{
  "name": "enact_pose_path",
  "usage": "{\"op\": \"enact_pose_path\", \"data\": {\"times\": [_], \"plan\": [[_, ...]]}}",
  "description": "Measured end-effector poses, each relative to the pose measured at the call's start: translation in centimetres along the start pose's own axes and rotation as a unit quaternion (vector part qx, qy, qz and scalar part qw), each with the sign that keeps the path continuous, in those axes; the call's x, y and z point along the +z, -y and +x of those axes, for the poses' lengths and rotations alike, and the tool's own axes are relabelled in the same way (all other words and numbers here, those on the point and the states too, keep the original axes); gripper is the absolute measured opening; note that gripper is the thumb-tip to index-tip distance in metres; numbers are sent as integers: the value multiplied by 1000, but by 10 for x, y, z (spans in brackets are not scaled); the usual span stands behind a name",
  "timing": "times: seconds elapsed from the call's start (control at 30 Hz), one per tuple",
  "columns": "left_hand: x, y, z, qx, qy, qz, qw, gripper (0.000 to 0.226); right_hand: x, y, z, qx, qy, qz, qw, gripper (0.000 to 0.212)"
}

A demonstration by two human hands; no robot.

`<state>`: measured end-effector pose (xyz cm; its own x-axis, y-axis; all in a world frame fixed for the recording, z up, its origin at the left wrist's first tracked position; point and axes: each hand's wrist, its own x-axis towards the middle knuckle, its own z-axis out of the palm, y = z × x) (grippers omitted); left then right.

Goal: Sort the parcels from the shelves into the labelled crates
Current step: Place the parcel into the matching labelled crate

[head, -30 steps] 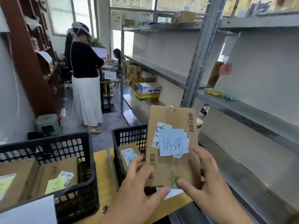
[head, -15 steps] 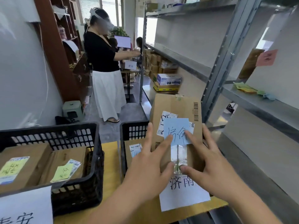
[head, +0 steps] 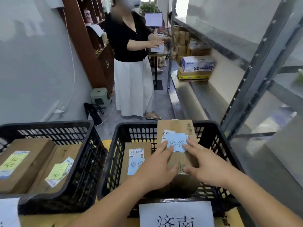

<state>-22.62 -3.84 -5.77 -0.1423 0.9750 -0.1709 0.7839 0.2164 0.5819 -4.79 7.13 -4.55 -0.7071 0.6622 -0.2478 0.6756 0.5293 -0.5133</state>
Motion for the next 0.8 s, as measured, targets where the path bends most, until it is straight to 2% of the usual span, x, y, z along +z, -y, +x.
{"op": "enact_pose_path", "data": {"times": [0.23,0.53,0.8], "plan": [[42,56,38,-80,111,31,990,82,61,-43,58,-18,104,8,994,98],[49,75,35,-79,70,27,994,80,69,-40,66,-37,114,10,993,105],[52,73,38,-89,24,32,995,75,68,-39,74,-49,86,23,995,98]]}}
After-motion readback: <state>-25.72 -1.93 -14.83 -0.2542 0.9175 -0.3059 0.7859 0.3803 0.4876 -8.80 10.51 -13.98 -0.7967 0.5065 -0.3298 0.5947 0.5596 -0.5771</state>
